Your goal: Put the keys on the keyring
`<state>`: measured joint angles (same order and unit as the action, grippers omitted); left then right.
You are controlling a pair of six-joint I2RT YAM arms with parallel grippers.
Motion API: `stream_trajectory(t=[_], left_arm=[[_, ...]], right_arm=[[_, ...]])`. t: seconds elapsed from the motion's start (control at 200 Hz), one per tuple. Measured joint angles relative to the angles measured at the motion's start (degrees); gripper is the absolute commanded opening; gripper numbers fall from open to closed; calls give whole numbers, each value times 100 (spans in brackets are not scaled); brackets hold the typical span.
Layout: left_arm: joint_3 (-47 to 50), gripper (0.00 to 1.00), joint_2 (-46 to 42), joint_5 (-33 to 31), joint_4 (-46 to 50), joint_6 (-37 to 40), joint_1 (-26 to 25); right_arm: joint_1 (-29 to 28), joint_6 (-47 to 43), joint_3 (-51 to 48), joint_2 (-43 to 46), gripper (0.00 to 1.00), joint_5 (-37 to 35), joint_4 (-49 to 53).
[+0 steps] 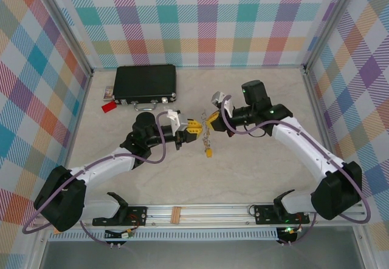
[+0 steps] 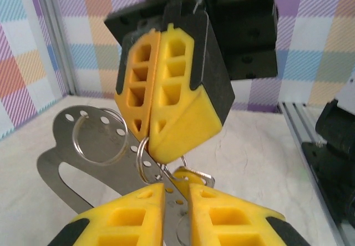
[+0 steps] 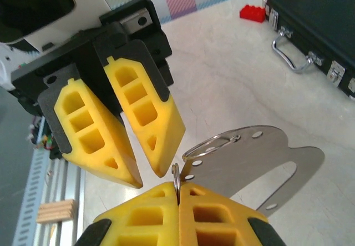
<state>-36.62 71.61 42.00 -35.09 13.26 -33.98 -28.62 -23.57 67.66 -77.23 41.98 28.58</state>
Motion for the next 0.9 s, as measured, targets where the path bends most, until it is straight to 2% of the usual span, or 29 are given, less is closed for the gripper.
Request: stream_trajectory(t=[0.41,0.61,0.735,0.9], left_arm=[[-170,15,46,28,868,564,0],[-199,12,109,96,955,590,0],[-208,15,140,116,955,588,0],[-210,14,140,96,953,581,0]], right_arm=[[-382,-651,286,-299,0,-651,719],[-459,-721,286,-299,0,-785,754],[-485,-734,286,-299,0,-841,752],[-485,-732,286,-299,0,-863,748]])
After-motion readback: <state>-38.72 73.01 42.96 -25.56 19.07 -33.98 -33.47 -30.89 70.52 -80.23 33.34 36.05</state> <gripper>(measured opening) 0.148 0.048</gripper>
